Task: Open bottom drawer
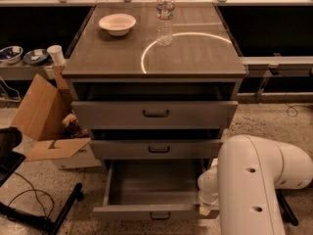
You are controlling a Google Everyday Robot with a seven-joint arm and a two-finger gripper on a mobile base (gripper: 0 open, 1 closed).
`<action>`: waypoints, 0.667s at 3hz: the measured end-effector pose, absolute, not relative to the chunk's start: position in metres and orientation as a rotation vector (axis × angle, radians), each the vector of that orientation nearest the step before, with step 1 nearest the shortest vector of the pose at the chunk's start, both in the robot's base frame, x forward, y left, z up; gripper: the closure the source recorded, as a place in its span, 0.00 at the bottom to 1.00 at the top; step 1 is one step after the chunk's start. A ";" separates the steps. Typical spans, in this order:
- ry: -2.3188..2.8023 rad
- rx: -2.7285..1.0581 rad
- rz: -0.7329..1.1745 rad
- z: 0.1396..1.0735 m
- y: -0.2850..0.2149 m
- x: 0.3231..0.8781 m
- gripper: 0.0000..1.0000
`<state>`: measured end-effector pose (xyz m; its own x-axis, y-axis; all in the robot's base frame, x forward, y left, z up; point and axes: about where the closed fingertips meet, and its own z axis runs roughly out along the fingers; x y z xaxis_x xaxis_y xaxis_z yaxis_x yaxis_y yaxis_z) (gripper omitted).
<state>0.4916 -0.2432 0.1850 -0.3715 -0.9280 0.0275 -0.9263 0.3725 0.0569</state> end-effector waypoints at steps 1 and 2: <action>-2.557 1.729 -0.049 0.185 -0.243 0.491 0.82; -2.557 1.729 -0.049 0.185 -0.243 0.491 0.59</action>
Offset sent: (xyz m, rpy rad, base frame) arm -0.0003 -0.0001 -0.0002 0.0000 0.0003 -0.0002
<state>0.4913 -0.2433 0.1849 -0.3716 -0.9280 0.0276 -0.9262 0.3726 0.0572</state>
